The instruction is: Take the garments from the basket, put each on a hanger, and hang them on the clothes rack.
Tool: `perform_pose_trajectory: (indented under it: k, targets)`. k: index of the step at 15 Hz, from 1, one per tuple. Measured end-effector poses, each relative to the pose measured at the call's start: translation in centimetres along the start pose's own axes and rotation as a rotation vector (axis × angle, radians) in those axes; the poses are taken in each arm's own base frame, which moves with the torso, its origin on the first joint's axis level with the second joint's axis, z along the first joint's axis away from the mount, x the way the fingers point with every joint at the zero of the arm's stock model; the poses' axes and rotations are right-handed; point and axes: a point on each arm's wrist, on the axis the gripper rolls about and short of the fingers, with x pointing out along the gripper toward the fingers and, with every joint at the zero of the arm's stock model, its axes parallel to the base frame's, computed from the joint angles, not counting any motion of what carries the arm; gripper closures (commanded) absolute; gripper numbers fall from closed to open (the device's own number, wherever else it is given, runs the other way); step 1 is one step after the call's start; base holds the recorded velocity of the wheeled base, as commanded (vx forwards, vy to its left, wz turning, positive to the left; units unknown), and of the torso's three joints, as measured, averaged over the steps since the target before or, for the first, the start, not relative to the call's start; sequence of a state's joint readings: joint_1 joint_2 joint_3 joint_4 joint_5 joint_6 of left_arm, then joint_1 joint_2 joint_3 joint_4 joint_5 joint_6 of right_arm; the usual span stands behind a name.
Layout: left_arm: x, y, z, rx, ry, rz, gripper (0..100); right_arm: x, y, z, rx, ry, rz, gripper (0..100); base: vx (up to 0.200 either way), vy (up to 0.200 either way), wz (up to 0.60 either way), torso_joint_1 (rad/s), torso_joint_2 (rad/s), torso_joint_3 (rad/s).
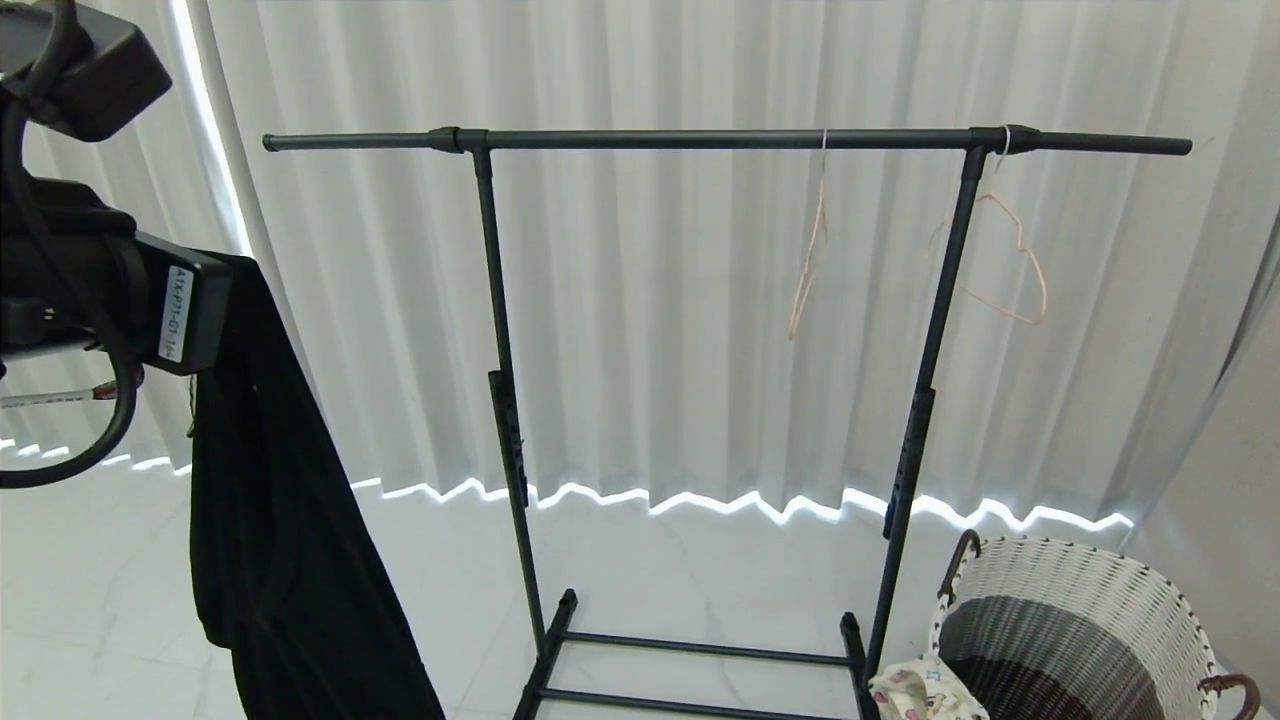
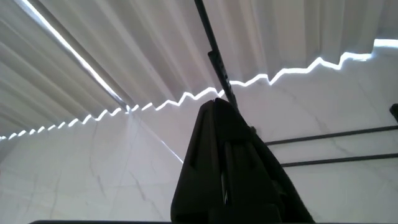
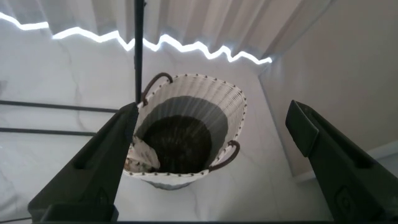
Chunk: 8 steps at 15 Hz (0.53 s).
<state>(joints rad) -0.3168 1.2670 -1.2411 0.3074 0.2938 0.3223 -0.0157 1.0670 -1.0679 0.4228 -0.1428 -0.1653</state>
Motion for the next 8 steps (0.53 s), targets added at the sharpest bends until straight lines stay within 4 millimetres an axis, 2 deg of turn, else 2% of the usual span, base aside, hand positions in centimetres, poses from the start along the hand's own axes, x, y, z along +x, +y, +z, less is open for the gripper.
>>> perform_pose_trajectory:
  k: [8]
  targets:
    - [-0.43, 0.05, -0.32, -0.003, -0.008, 0.004, 100, -0.01, 0.08, 0.08, -0.004, -0.008, 0.024, 0, 0.000, 0.000, 0.00, 0.186, -0.45, -0.271]
